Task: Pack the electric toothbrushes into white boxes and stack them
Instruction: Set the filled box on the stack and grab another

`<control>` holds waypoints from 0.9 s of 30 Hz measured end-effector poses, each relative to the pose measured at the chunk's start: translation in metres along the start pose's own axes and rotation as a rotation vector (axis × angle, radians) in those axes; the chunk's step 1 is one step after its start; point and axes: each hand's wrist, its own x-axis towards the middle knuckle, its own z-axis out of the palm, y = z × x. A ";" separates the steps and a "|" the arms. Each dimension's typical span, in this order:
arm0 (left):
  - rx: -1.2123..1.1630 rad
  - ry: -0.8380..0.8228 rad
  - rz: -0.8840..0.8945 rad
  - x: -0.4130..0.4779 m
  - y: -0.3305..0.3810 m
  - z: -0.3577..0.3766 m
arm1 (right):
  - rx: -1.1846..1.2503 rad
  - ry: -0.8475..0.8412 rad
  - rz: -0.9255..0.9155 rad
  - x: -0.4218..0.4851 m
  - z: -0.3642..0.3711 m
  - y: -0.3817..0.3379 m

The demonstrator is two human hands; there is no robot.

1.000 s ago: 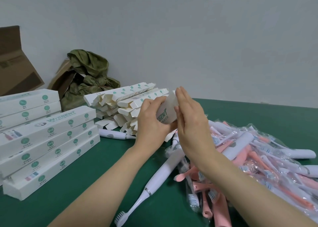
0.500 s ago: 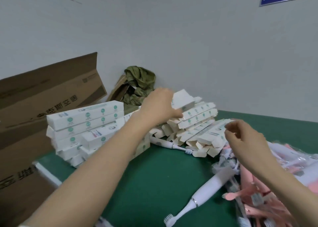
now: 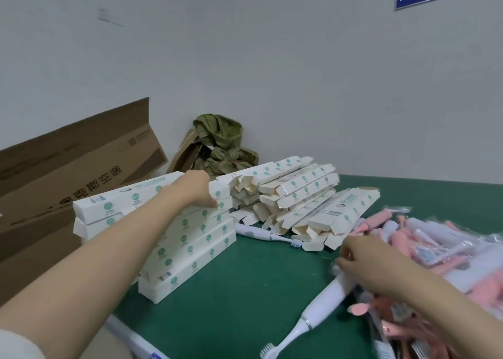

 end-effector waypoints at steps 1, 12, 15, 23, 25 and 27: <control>0.022 0.004 0.009 -0.001 0.002 0.001 | 0.002 -0.003 -0.004 0.000 0.000 0.000; -0.124 0.372 0.277 0.002 0.092 0.023 | 0.082 0.052 -0.040 0.000 0.003 0.009; -0.048 0.437 0.217 0.022 0.112 0.033 | 0.056 0.053 -0.049 0.001 0.003 0.007; -0.214 0.455 0.213 0.042 0.122 0.038 | 0.063 0.082 -0.044 0.005 -0.004 0.016; -0.272 0.641 0.279 0.030 0.122 0.035 | 0.100 0.103 -0.042 0.007 -0.006 0.017; -0.397 0.792 0.366 0.009 0.124 0.030 | 0.195 0.154 -0.037 0.008 -0.012 0.019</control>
